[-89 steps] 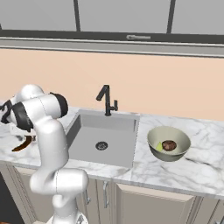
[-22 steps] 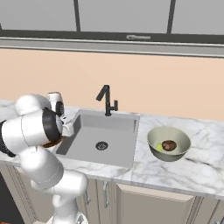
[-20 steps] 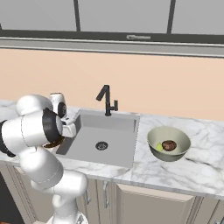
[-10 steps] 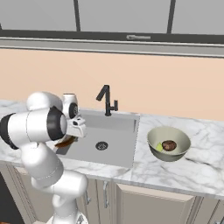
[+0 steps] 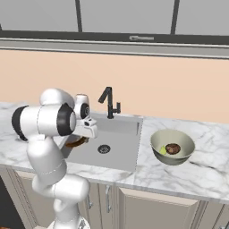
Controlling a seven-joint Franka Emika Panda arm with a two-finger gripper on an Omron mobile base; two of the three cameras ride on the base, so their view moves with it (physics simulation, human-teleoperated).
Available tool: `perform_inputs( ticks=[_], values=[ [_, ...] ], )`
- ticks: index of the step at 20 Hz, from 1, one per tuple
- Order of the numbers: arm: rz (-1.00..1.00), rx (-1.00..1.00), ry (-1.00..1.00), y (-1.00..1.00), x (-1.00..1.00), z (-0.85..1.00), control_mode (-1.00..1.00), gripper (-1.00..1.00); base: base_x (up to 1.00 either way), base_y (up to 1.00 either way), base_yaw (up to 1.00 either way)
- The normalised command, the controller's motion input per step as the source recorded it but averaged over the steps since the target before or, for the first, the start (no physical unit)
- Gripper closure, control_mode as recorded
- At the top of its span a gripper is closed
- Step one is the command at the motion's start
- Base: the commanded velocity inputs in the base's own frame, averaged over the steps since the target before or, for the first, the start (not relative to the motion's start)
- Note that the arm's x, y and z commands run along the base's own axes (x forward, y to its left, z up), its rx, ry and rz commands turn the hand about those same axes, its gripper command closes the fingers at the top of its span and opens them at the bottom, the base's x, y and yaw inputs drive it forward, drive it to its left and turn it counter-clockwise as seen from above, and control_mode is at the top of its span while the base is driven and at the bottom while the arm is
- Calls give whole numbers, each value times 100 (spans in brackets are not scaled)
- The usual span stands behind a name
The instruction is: There is a mixed pile of frozen fruits and vegetables on the counter. Locate all the frozen vegetables and place the items in a bowl on the counter. Take all the frozen fruits and defrost them in a running sink.
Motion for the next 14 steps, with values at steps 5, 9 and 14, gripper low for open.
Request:
perform_inputs(
  ticks=[5, 9, 14],
  values=[
    [0, 0, -6, -11, 23, -26, -100, 100, 0, 0, 0],
    [0, -2, -6, -11, 16, -36, -100, 100, 0, 0, 0],
    [0, 0, 0, -18, 18, -30, -100, 100, 0, 0, 0]
  ],
)
